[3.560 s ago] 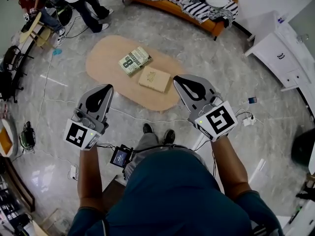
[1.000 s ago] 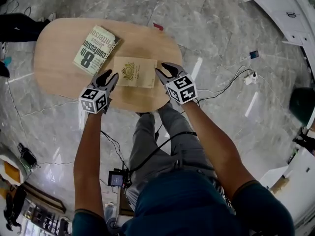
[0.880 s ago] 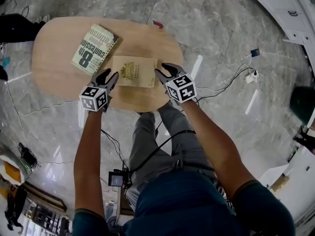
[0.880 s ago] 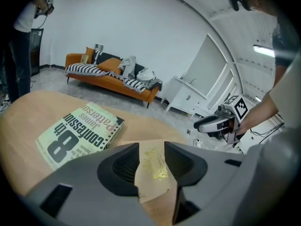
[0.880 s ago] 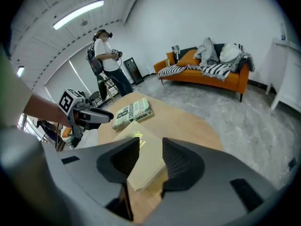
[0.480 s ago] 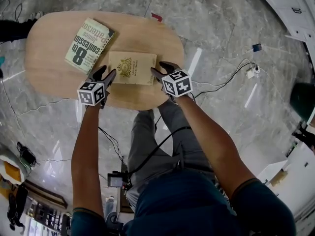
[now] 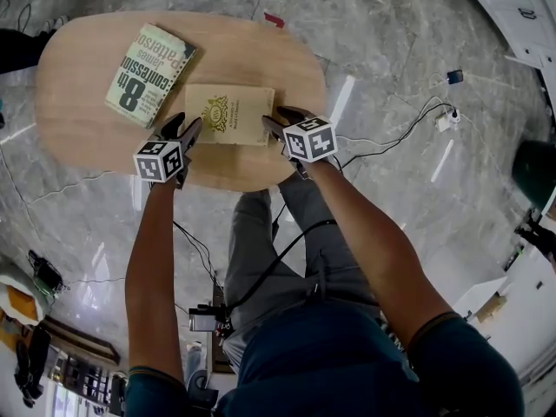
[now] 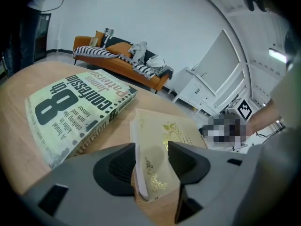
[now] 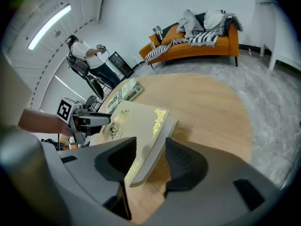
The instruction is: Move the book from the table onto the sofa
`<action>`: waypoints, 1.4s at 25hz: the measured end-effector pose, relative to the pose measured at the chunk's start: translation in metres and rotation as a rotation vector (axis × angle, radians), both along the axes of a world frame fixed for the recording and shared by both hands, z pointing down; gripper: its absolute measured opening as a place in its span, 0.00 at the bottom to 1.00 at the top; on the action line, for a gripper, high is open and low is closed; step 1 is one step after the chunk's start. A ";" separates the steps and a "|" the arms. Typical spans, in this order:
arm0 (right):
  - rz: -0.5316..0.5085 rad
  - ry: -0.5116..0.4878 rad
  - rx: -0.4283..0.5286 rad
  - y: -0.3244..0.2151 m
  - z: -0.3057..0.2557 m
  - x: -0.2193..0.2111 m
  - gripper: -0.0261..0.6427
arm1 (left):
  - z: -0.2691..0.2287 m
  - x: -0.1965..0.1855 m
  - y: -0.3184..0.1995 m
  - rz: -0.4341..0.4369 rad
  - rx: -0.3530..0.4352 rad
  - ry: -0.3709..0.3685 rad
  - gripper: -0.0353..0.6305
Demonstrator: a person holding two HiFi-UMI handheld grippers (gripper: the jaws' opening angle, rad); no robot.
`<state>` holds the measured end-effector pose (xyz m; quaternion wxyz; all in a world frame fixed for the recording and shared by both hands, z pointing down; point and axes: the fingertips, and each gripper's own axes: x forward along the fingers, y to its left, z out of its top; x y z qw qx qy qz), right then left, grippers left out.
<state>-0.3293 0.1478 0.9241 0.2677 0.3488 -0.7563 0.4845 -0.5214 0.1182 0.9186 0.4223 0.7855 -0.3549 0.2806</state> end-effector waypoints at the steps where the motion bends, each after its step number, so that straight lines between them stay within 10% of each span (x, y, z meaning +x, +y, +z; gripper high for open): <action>1: -0.001 -0.003 -0.006 0.001 0.002 -0.001 0.32 | 0.001 0.001 0.000 -0.001 -0.002 0.004 0.35; 35: 0.005 0.010 0.043 0.008 -0.054 -0.009 0.22 | -0.061 0.008 0.014 -0.038 0.092 -0.070 0.35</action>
